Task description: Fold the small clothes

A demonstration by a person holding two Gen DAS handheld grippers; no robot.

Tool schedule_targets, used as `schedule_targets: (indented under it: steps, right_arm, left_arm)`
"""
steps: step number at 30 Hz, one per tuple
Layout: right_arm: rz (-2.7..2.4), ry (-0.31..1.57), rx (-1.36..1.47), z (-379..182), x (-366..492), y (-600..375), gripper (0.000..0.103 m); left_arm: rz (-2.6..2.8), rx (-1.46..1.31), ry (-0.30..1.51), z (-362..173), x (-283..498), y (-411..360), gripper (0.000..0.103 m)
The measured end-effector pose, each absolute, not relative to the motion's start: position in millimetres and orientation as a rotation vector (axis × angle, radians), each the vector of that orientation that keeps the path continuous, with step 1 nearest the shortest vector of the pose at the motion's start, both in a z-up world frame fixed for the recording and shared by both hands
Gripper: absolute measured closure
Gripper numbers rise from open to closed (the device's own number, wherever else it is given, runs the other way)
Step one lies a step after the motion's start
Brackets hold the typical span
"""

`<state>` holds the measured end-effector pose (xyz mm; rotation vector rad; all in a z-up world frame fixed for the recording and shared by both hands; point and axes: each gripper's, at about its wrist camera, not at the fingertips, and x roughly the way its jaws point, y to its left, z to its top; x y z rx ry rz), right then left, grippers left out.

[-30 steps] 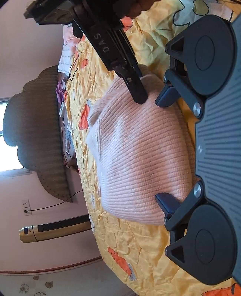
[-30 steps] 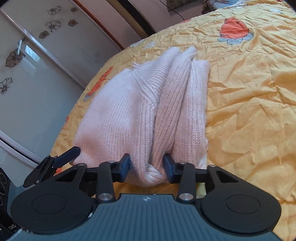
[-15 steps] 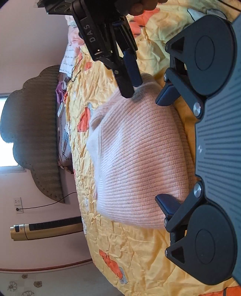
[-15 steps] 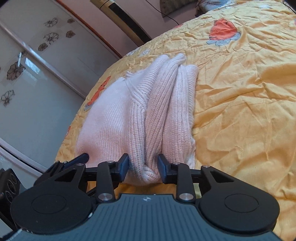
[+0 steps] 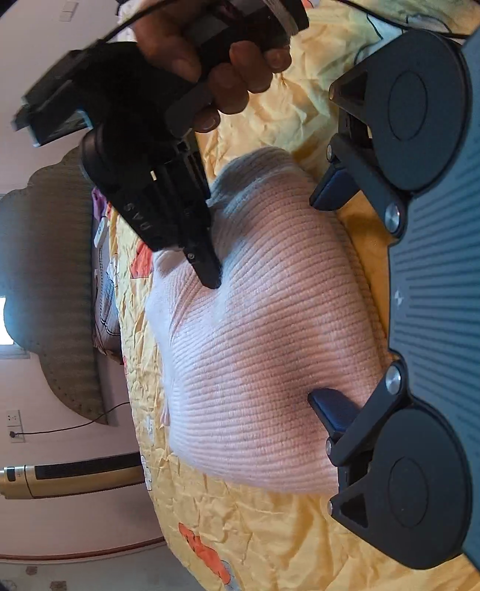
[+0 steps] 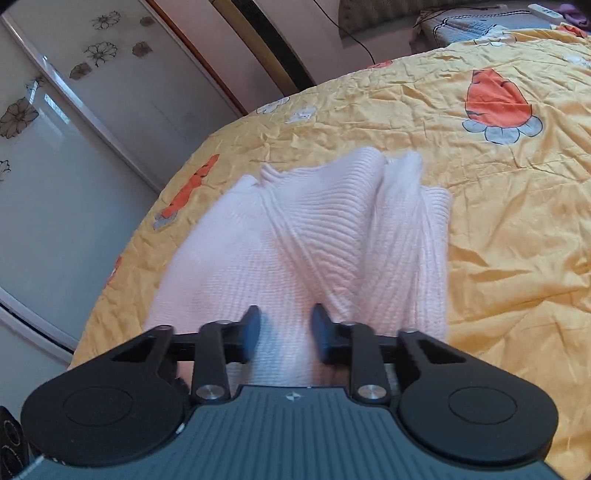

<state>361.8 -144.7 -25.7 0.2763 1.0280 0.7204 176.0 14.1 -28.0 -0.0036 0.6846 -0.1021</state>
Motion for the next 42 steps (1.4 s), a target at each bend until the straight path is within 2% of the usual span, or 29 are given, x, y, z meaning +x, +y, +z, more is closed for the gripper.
schedule_targets:
  steps: [1, 4, 5, 6, 7, 8, 9, 10, 13, 19, 24, 26, 42]
  right_arm:
    - [0.695, 1.051, 0.295, -31.3, 365.1, -150.8, 0.102]
    - [0.716, 1.077, 0.379, -30.4, 364.9, -167.1, 0.1]
    - [0.715, 1.061, 0.377, -23.6, 358.2, -170.9, 0.096]
    - [0.726, 1.026, 0.381, -12.6, 344.9, -177.1, 0.078]
    - [0.726, 0.98, 0.38, -1.8, 331.2, -184.6, 0.056]
    - [0.717, 0.912, 0.375, 9.7, 314.0, -194.8, 0.043]
    - [0.707, 0.848, 0.364, 16.1, 296.7, -202.3, 0.023]
    - [0.695, 0.773, 0.341, 20.7, 275.7, -210.0, 0.016]
    - [0.595, 0.71, 0.213, 12.0, 236.1, -211.1, 0.015]
    - [0.379, 0.831, -0.032, -41.1, 219.3, -191.3, 0.014]
    - [0.333, 0.798, -0.098, -61.6, 200.5, -189.1, 0.001]
    - [0.308, 0.787, -0.145, -64.3, 192.5, -180.4, 0.0]
    - [0.28, 0.756, -0.113, -68.6, 193.9, -177.5, 0.0]
  left_arm:
    - [-0.11, -0.04, 0.663, -19.9, 167.1, 20.1, 0.0]
    - [-0.098, -0.068, 0.566, 2.6, 132.5, 34.8, 0.0]
    - [-0.071, -0.064, 0.543, 10.3, 121.4, 41.6, 0.0]
    - [-0.044, -0.072, 0.522, 15.7, 110.7, 47.6, 0.0]
    - [-0.015, -0.094, 0.502, 19.0, 101.1, 54.8, 0.0]
    - [0.01, -0.126, 0.487, 20.4, 94.9, 62.3, 0.0]
    - [0.033, -0.159, 0.476, 18.9, 91.4, 68.7, 0.0]
    - [0.054, -0.185, 0.47, 14.9, 91.1, 73.1, 0.0]
    - [0.146, -0.185, 0.538, -9.0, 107.9, 70.4, 0.0]
    - [0.215, -0.159, 0.645, -47.4, 121.6, 55.5, 0.0]
    - [0.206, -0.161, 0.686, -59.5, 119.8, 56.0, 0.0]
    - [0.194, -0.141, 0.695, -61.6, 121.5, 54.3, 0.0]
    - [0.166, -0.148, 0.687, -62.0, 124.1, 56.6, 0.0]
